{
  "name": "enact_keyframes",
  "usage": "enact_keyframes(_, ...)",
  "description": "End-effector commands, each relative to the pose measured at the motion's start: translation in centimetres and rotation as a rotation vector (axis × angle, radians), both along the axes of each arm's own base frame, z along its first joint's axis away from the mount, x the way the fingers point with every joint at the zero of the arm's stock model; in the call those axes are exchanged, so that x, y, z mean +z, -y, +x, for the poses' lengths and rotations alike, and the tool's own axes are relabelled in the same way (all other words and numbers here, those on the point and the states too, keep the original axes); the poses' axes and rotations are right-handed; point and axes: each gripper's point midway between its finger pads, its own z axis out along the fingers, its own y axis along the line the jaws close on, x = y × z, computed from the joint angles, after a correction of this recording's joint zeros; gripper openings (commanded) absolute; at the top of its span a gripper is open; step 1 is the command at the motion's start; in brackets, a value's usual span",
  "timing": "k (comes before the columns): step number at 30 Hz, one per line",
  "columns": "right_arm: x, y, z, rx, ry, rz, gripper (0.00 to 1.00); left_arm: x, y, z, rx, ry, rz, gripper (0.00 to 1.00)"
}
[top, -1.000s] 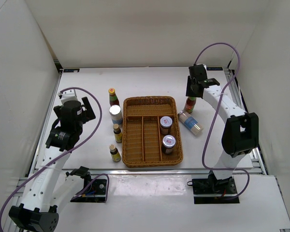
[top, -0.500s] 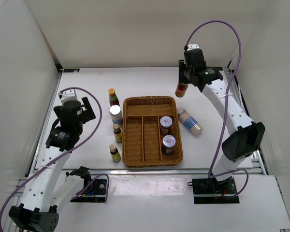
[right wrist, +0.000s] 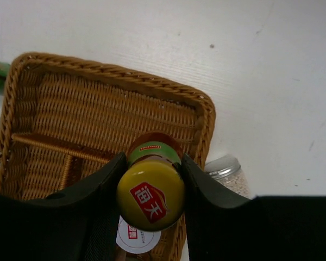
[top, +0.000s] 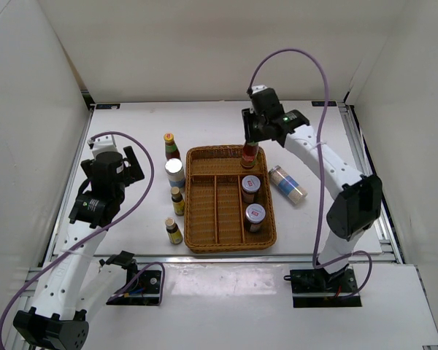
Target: Organize the condiment bottles
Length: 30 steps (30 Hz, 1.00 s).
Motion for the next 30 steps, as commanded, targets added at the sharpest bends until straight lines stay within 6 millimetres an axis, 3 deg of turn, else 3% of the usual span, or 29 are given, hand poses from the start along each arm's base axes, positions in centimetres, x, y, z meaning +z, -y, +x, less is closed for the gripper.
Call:
enact_keyframes(1,0.5,-2.0,1.5,0.017,0.076,0.060,0.00,0.3,-0.1,0.0,0.006,0.014,0.000,1.00)
enact_keyframes(6,-3.2,-2.1,1.6,0.005,0.024,0.044,0.00,0.2,0.2,0.2,-0.004,0.022,-0.008,1.00)
enact_keyframes(10,-4.0,-2.5,1.2,0.000,0.014,0.028,0.01,0.3,1.3,0.5,-0.063,0.027,-0.025,1.00)
enact_keyframes(13,-4.4,-2.4,1.1,-0.012,0.015,0.004,0.31,-0.1,2.6,0.9,-0.124,0.020,-0.056,1.00)
enact_keyframes(16,-4.6,-2.3,0.9,-0.012,0.008,-0.001,0.43,-0.8,3.8,1.4,-0.168,-0.003,-0.093,1.00)
enact_keyframes(17,-4.2,-2.2,0.9,-0.012,0.008,-0.001,0.66,-0.5,3.9,1.7,-0.163,0.001,-0.104,1.00)
enact_keyframes(21,-2.5,-1.9,1.1,-0.030,0.043,0.005,1.00,1.9,5.4,4.1,-0.202,0.038,-0.136,1.00)
enact_keyframes(30,4.6,-1.9,-1.3,0.017,0.134,0.144,1.00,0.6,8.6,10.4,-0.277,0.058,-0.162,1.00)
